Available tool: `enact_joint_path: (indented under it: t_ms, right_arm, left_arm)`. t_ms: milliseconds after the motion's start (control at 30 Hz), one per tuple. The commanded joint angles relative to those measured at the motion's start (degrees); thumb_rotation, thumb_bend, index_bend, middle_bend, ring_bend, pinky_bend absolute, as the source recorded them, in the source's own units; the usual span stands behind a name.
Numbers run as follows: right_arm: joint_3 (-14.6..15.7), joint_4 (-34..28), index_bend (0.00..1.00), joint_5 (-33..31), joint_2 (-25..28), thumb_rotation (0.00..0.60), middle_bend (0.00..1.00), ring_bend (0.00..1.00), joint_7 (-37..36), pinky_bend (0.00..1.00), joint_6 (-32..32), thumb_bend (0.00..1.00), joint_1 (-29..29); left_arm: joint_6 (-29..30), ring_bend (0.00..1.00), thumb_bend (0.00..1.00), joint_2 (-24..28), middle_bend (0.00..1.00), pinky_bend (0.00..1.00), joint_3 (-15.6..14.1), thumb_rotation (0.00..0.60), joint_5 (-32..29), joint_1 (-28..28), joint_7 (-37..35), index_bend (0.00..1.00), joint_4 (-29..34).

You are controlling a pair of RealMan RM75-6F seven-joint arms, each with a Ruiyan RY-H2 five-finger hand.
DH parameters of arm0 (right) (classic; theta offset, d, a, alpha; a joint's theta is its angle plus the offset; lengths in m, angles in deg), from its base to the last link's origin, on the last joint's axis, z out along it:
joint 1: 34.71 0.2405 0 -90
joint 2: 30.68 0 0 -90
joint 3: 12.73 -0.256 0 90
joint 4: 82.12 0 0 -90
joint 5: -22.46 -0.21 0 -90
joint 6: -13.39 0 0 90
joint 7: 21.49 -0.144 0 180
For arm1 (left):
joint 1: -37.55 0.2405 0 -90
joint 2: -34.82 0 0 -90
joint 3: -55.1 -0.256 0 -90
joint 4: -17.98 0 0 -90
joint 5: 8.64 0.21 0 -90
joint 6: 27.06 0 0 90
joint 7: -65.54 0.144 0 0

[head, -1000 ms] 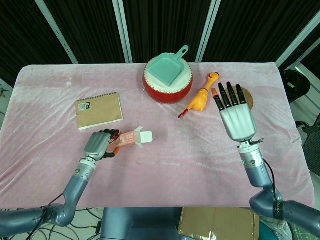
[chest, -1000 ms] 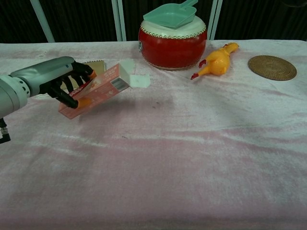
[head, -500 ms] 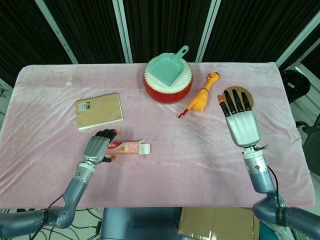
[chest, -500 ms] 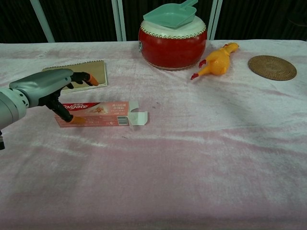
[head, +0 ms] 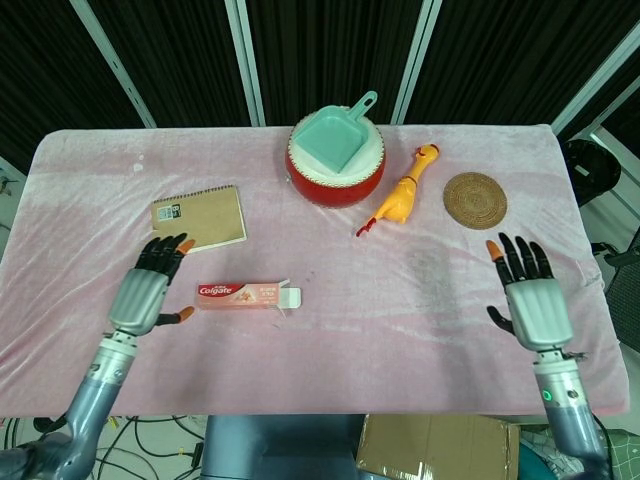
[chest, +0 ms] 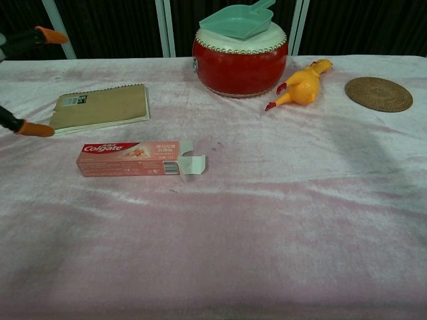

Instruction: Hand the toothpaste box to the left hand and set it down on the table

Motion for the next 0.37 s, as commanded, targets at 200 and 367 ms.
enact_joint_path:
  t_ms: [200, 367]
  right_arm:
    - [4.4, -3.0, 0.00, -1.0, 6.5, 0.600, 0.00, 0.00, -7.2, 0.07, -5.4, 0.11, -8.6]
    - [3.4, -0.7, 0.00, -3.5, 6.1, 0.600, 0.00, 0.00, -9.1, 0.07, -7.0, 0.11, -11.1]
  left_arm:
    - [12.0, 0.00, 0.09, 8.9, 0.00, 0.00, -5.8, 0.600, 7.1, 10.1, -7.3, 0.00, -1.0]
    - [15.3, 0.00, 0.09, 9.8, 0.00, 0.00, -5.7, 0.600, 7.1, 13.7, -10.6, 0.00, -3.6]
